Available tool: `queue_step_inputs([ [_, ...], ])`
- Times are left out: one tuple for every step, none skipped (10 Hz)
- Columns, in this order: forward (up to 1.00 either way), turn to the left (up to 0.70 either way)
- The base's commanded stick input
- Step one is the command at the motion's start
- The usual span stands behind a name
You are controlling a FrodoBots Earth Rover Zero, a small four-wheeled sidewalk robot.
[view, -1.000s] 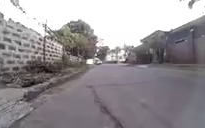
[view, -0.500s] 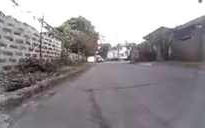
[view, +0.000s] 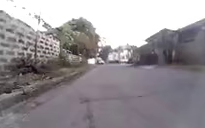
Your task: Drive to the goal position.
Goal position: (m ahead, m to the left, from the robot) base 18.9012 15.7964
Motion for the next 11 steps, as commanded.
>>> queue_step_inputs([
  [1.0,0.0],
  [1.0,0.0],
  [1.0,0.0],
  [1.0,0.0],
  [1.0,0.0],
  [1.0,0.0],
  [1.0,0.0],
  [1.0,0.0],
  [1.0,0.0],
  [1.0,0.0],
  [1.0,-0.19],
])
